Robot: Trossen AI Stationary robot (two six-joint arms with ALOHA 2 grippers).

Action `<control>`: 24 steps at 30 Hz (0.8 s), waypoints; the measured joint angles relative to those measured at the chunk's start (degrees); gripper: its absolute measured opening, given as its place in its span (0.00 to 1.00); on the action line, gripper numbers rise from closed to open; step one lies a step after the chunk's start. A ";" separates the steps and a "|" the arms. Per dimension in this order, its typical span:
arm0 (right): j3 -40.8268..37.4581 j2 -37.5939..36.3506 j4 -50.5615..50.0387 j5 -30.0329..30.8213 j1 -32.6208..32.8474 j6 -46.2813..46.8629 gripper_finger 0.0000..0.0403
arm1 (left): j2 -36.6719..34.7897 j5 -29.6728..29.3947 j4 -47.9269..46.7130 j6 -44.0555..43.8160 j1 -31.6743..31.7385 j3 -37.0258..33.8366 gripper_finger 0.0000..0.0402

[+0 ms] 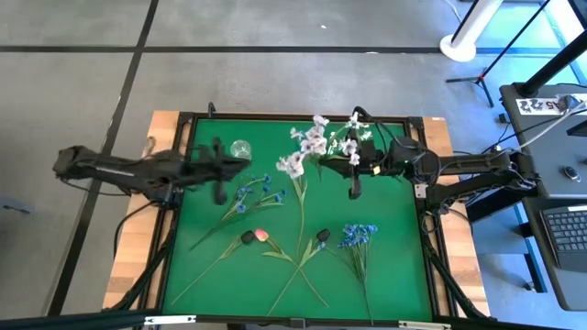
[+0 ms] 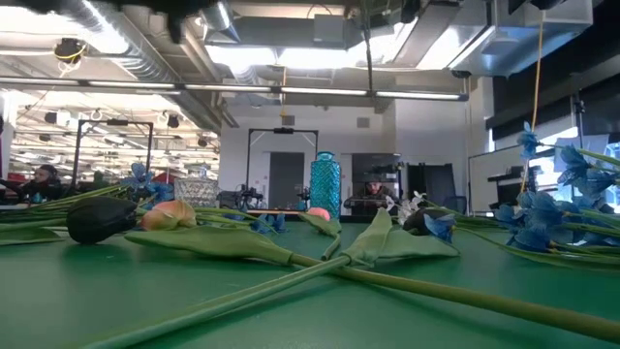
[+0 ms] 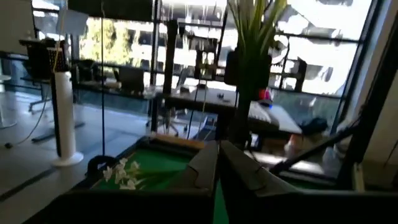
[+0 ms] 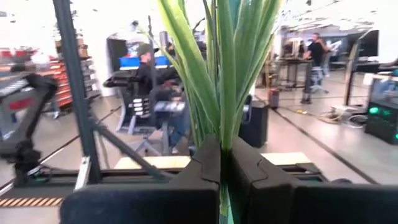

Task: Sort flowers into vase by color
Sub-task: Put the bottom white flowers into the transparent vase

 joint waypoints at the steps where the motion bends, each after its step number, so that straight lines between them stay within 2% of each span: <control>1: 0.00 0.00 -0.02 1.03 0.00 0.00 0.01 | 4.05 0.02 -0.21 0.89 -0.03 2.03 0.08; 7: 0.00 0.00 -0.16 3.09 0.00 0.09 0.01 | 23.23 -0.13 0.04 2.34 -0.24 13.89 0.28; 12: 0.00 0.00 -0.19 3.05 0.00 0.11 0.01 | 33.73 -2.79 3.01 2.57 0.17 22.29 0.42; 19: 0.00 0.00 -0.35 2.96 0.02 0.11 0.03 | 42.42 -1.46 4.27 2.46 2.04 30.66 0.46; 24: 0.00 -0.01 -1.72 2.93 0.02 0.10 0.02 | 46.64 0.67 5.79 2.34 3.21 32.70 0.46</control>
